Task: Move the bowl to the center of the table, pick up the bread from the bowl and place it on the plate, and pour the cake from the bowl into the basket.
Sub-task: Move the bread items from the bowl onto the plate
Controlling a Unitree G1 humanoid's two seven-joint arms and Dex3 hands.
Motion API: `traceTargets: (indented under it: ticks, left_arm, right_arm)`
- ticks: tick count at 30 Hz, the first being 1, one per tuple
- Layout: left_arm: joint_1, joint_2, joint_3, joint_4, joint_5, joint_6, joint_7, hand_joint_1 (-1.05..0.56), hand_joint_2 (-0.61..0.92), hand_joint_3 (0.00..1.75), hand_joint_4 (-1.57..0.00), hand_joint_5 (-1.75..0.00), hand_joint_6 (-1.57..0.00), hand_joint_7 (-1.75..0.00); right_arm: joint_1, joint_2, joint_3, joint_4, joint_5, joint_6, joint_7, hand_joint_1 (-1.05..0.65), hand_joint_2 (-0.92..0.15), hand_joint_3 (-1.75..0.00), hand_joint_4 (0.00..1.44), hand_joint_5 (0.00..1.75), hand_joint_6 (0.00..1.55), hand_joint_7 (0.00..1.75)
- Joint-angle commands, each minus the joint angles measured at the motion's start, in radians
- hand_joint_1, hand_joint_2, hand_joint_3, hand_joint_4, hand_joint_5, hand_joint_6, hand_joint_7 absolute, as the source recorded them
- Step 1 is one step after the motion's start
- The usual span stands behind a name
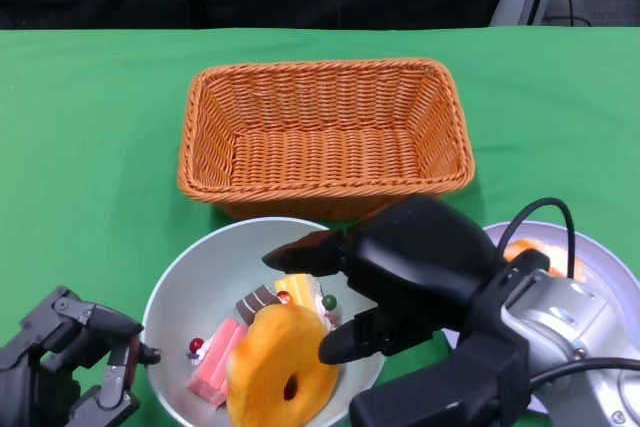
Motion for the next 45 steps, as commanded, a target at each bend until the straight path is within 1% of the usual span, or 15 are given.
traceTargets:
  ticks: [1,6,10,15,17,21,29,31,34,37,43,45]
  left_arm:
    - [0.008,0.003,0.003,-0.003,0.009,-0.021,0.014,-0.02,0.67,0.90,-0.77,-1.45,-0.77,-1.23]
    - [0.008,-0.006,0.002,-0.010,0.009,-0.024,0.021,-0.02,0.67,0.90,-0.77,-1.45,-0.77,-1.23]
    - [0.008,-0.008,0.001,-0.019,0.009,-0.023,0.020,-0.05,0.69,0.86,-0.76,-1.45,-0.77,-1.22]
    - [0.006,-0.014,-0.001,-0.028,0.003,-0.020,0.019,-0.04,0.70,0.85,-0.76,-1.46,-0.76,-1.22]
    - [0.004,-0.016,0.000,-0.027,0.002,-0.023,0.019,-0.03,0.69,0.87,-0.76,-1.46,-0.76,-1.22]
    - [0.000,-0.013,-0.004,-0.021,-0.012,-0.026,0.002,-0.05,0.68,0.87,-0.76,-1.45,-0.76,-1.22]
    - [0.002,-0.012,-0.017,-0.037,-0.041,-0.012,-0.006,-0.04,0.66,0.90,-0.76,-1.44,-0.78,-1.17]
    - [0.005,-0.012,-0.021,-0.040,-0.047,-0.016,-0.012,-0.05,0.66,0.88,-0.77,-1.43,-0.78,-1.16]
    - [0.014,-0.012,-0.025,-0.058,-0.043,-0.010,-0.006,-0.04,0.67,0.87,-0.78,-1.43,-0.79,-1.16]
    - [0.025,-0.015,-0.023,-0.072,-0.024,-0.029,0.003,-0.05,0.65,0.90,-0.78,-1.43,-0.79,-1.17]
    - [0.029,-0.016,-0.027,-0.071,-0.034,-0.034,-0.006,-0.05,0.65,0.91,-0.78,-1.45,-0.79,-1.18]
    - [0.031,-0.017,-0.027,-0.070,-0.024,-0.040,0.000,-0.05,0.63,0.95,-0.78,-1.46,-0.79,-1.19]
  right_arm:
    - [-0.009,0.016,0.012,0.045,-0.016,0.014,-0.006,-0.87,-0.92,-0.18,0.70,0.00,0.50,0.00]
    - [-0.018,0.041,0.023,0.091,-0.027,0.019,-0.011,-0.87,-0.92,-0.18,0.72,0.01,0.50,0.00]
    - [-0.020,0.053,0.039,0.125,-0.044,0.015,-0.025,-0.87,-0.92,-0.19,0.72,0.01,0.49,0.00]
    - [-0.020,0.061,0.063,0.157,-0.077,0.024,-0.020,-0.88,-0.92,-0.19,0.72,0.01,0.47,0.00]
    - [-0.021,0.062,0.069,0.161,-0.084,0.028,-0.016,-0.88,-0.92,-0.20,0.70,0.00,0.46,0.00]
    - [-0.021,0.060,0.082,0.185,-0.087,0.009,-0.035,-0.87,-0.92,-0.20,0.70,0.01,0.46,0.00]
    - [-0.019,0.070,0.118,0.193,-0.134,0.026,-0.027,-0.88,-0.92,-0.20,0.70,0.01,0.45,0.00]
    - [-0.011,0.075,0.129,0.198,-0.145,0.027,-0.034,-0.87,-0.92,-0.20,0.70,0.01,0.46,0.00]
    - [-0.005,0.083,0.144,0.211,-0.159,0.023,-0.055,-0.86,-0.92,-0.19,0.72,0.02,0.46,0.01]
    - [-0.001,0.106,0.174,0.251,-0.195,0.032,-0.110,-0.86,-0.92,-0.17,0.74,0.02,0.46,0.00]
    - [-0.004,0.136,0.223,0.295,-0.265,0.050,-0.176,-0.84,-0.92,-0.16,0.70,0.00,0.46,0.00]
    - [-0.009,0.144,0.243,0.316,-0.303,0.060,-0.204,-0.85,-0.92,-0.21,0.74,0.02,0.46,0.00]
